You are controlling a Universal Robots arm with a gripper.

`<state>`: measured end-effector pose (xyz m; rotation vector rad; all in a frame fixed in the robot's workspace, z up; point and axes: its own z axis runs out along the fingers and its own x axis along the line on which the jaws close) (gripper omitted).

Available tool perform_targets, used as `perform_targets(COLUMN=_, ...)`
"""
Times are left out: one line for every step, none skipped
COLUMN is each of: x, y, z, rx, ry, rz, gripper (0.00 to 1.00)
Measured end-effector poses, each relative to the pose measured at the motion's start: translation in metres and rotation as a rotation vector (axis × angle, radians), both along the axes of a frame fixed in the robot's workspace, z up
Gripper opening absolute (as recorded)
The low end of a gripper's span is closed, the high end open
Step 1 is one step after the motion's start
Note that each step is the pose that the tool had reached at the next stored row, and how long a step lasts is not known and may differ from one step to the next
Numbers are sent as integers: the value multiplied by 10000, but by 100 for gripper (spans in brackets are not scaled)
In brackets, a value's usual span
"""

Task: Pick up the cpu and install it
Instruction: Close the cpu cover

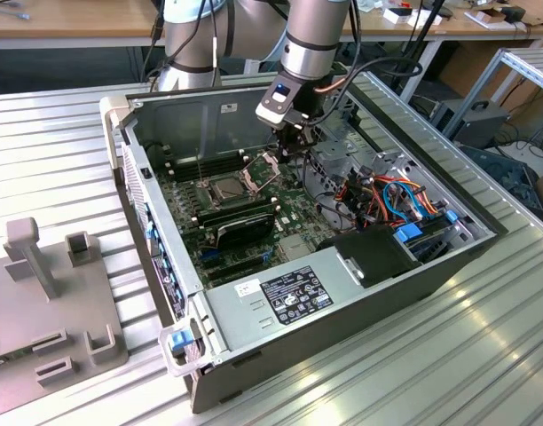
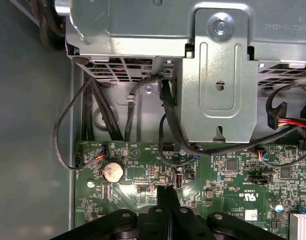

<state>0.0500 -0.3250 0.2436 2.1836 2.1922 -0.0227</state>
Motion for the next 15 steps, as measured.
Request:
perform_targets(x=-3, y=0, z=0, rx=0, ry=0, rz=-2, gripper=11)
perform_targets(x=-8, y=0, z=0, rx=0, ry=0, rz=-3, gripper=11)
perform_targets(x=-13, y=1, z=0, rx=0, ry=0, rz=-2, gripper=11)
perform_targets(x=-25, y=0, z=0, rx=-1, ry=-1, rz=-2, gripper=11)
perform_targets(x=-37, y=0, z=0, rx=0, ry=-2, rz=-2, gripper=11)
perform_targets(x=-53, y=0, z=0, rx=-1, ry=-8, rz=-2, gripper=11)
perform_targets(x=-62, y=0, z=0, rx=0, ry=-12, rz=-2, gripper=11)
perform_targets(x=-71, y=0, z=0, rx=-2, ry=-19, rz=-1, gripper=11)
perform_targets(x=-86, y=0, z=0, rx=-1, ry=-36, rz=-1, gripper=11)
perform_targets(x=-102, y=0, z=0, rx=-1, ry=-57, rz=0, gripper=11)
perform_targets(x=-120, y=0, z=0, rx=0, ry=-91, rz=-1, gripper=11)
perform_targets(x=-134, y=1, z=0, rx=-1, ry=-119, rz=-1, gripper=11)
perform_targets(x=-154, y=1, z=0, rx=-1, ry=-162, rz=-2, gripper=11)
perform_targets(x=-171, y=1, z=0, rx=-1, ry=-205, rz=-2, gripper=11)
perform_targets(x=-193, y=1, z=0, rx=0, ry=-257, rz=-1, gripper=11)
